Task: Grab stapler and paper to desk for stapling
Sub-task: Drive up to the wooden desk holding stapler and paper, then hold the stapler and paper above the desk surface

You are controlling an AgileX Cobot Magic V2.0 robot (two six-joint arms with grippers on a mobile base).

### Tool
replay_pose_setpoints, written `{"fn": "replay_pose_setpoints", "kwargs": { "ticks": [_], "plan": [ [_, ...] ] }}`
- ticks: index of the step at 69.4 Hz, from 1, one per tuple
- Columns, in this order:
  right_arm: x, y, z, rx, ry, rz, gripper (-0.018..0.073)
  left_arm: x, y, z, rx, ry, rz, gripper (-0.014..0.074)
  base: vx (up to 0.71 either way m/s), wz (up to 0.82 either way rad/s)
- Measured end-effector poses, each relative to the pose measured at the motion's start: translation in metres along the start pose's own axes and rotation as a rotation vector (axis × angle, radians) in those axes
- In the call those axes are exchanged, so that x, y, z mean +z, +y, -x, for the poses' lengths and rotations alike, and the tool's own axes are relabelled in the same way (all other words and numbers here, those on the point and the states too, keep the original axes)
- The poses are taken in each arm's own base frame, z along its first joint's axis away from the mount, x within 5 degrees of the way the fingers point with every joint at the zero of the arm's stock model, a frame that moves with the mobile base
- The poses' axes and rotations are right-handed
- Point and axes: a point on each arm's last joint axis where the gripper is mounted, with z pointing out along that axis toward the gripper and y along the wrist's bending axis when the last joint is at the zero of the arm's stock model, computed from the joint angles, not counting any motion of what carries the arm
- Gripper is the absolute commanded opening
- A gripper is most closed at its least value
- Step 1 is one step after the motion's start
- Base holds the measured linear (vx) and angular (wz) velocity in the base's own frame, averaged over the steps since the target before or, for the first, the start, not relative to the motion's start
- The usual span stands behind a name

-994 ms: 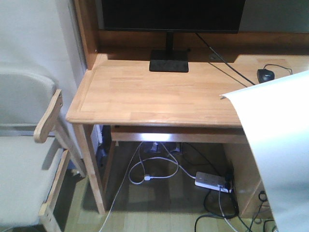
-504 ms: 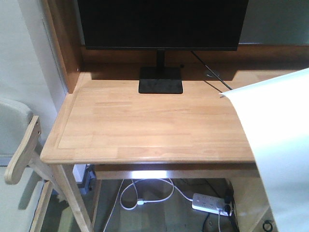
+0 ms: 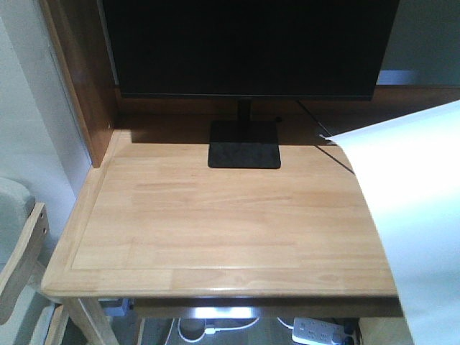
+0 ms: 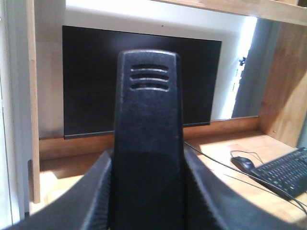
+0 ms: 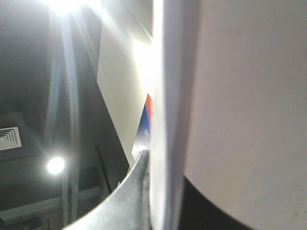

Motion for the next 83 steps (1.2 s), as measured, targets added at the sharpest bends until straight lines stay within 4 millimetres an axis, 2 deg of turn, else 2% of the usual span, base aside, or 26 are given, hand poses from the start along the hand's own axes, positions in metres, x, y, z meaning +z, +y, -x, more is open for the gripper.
{"fn": "replay_pose_setpoints", "kwargs": {
  "ticks": [83],
  "plan": [
    [0.0,0.0,0.0,0.0,0.0,0.0,-0.0008,0.0,0.0,0.0,0.0,0.0,0.0,-0.0006,0.12,0.01]
  ]
}}
